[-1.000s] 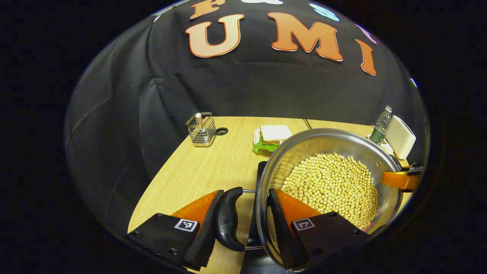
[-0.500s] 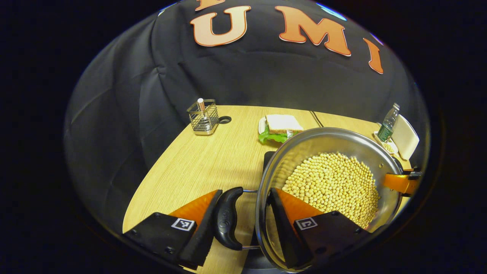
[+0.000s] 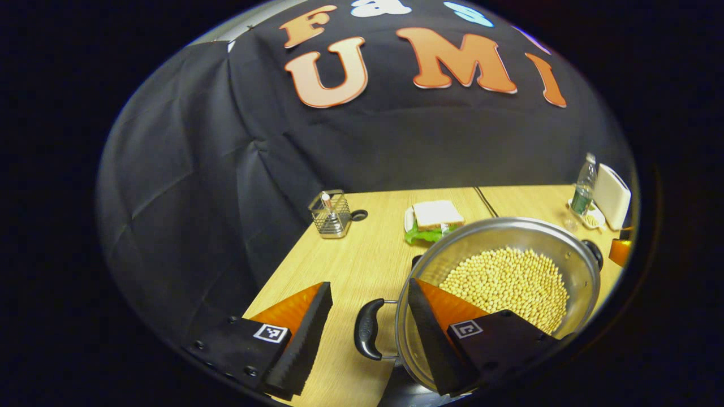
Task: First push the handle of the pot to place it horizontally, then grasp the pot with both hands and set it on the induction cooktop.
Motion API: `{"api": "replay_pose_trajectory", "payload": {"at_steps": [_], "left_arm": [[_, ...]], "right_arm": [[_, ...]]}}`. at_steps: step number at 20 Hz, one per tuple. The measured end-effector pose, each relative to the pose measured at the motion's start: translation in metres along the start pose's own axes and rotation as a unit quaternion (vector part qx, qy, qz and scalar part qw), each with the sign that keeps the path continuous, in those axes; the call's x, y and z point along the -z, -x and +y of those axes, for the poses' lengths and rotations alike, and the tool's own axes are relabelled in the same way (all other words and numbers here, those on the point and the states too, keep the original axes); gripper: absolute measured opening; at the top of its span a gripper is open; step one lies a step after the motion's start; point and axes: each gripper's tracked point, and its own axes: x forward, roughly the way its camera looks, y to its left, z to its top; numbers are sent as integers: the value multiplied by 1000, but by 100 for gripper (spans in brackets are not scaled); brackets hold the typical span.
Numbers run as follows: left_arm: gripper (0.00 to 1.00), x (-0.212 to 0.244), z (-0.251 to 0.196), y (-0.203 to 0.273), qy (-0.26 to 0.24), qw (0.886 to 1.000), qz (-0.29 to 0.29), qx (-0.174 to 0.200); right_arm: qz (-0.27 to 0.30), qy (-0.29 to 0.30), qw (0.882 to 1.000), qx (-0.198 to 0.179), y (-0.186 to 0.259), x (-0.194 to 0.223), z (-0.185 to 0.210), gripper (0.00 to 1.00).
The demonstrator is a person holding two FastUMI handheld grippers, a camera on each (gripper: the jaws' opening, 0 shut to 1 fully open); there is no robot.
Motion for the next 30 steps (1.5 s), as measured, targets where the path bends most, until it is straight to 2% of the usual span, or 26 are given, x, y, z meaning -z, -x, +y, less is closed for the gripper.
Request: {"api": "replay_pose_trajectory", "payload": {"at_steps": [3,7,8,9,11,13,14,16,19,21,22,25,28,29,30], "left_arm": [[89,-26,1,31,36,999,-33,-11],[89,-75,-22,89,54,993,-108,2],[81,-92,-29,110,58,990,-132,8],[89,-105,-35,127,60,986,-155,13],[91,-131,-42,161,58,977,-207,12],[92,-150,-49,199,57,965,-255,19],[97,-158,-55,214,58,960,-272,28],[97,-165,-69,239,56,955,-287,57],[100,-187,-60,279,65,944,-317,66],[100,-188,-71,301,72,941,-319,92],[100,-192,-71,312,72,938,-327,94],[100,-206,-49,348,60,925,-371,57],[100,-203,-51,374,66,917,-388,63],[100,-202,-50,383,68,916,-389,68],[100,-203,-47,392,72,914,-394,69]], "right_arm": [[-77,-8,997,16,45,-40,-31,78],[-174,-6,984,37,106,-84,-70,79],[-191,-2,981,42,118,-91,-80,79],[-205,3,978,44,128,-95,-88,79],[-239,10,971,32,164,-104,-99,80],[-272,7,961,38,196,-117,-119,81],[-284,8,958,44,210,-122,-128,81],[-308,19,950,53,234,-130,-138,81],[-356,30,931,74,272,-150,-154,81],[-385,33,919,78,292,-157,-154,81],[-391,33,917,79,300,-156,-153,81],[-401,38,912,70,316,-157,-149,82],[-414,45,907,62,335,-160,-143,83],[-417,50,906,60,341,-160,-141,88],[-420,53,904,53,348,-158,-135,89]]}}
